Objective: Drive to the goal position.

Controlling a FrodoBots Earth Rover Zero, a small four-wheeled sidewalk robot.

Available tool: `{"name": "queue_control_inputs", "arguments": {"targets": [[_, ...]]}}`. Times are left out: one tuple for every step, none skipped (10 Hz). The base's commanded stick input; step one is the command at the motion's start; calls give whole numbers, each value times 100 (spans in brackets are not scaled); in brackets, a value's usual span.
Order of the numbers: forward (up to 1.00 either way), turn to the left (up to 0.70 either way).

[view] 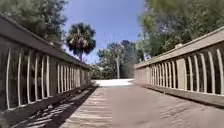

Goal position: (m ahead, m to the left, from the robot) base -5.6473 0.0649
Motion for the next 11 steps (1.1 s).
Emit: {"name": "queue_control_inputs", "arguments": {"targets": [[45,2],[45,2],[45,2],[44,2],[14,5],[4,1],[4,-29],[4,-45],[4,-45],[4,-45],[4,-45]]}}
